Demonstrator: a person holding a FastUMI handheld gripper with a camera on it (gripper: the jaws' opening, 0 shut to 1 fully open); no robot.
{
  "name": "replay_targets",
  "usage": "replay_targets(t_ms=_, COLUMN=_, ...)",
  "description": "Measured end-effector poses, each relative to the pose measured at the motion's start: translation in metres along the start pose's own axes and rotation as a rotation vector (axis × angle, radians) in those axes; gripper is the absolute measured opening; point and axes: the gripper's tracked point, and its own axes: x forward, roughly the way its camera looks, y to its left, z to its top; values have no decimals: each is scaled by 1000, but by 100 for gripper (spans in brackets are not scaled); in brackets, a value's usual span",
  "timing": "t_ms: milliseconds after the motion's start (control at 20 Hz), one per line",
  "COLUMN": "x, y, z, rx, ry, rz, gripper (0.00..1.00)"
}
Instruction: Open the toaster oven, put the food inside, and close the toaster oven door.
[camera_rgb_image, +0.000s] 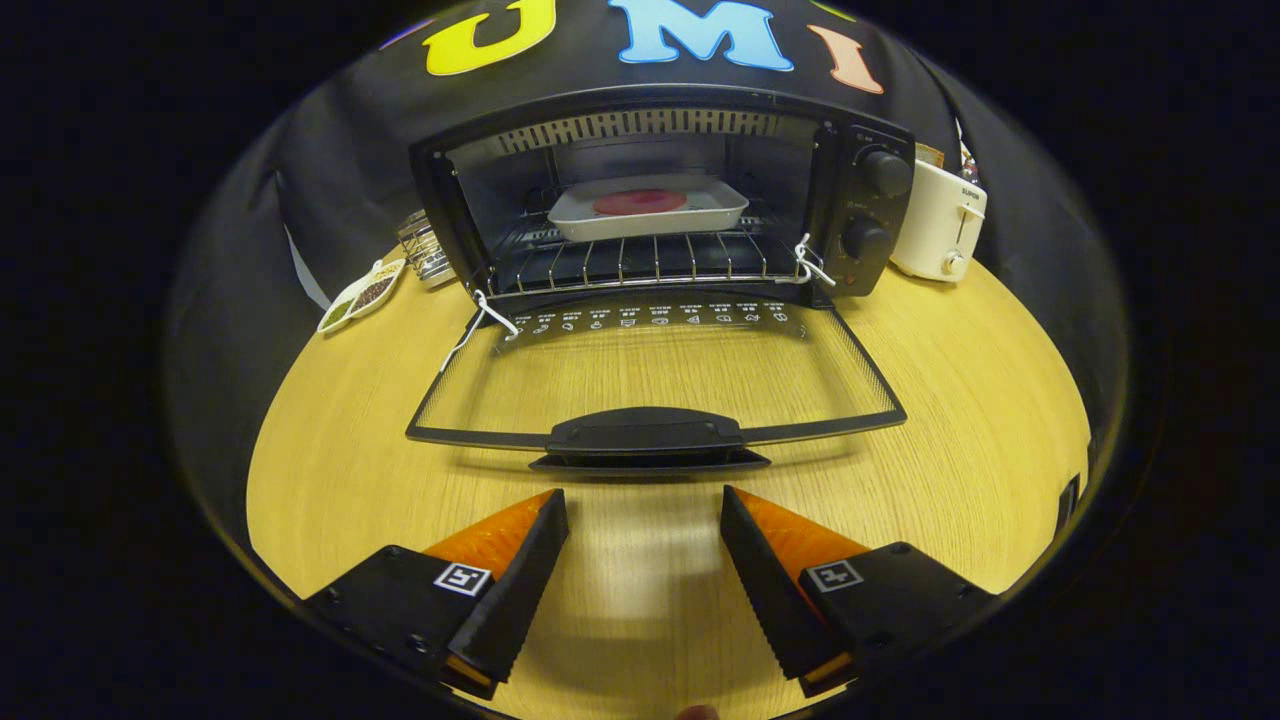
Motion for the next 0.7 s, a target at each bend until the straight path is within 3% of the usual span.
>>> replay_targets(t_ms=400, x=-13, y=-3, z=11, rx=-36, ry=-96, rz=-46, gripper=95)
replay_targets(t_ms=700, x=-32, y=-1, z=24, rx=-42, ry=-174, rz=-35, gripper=95)
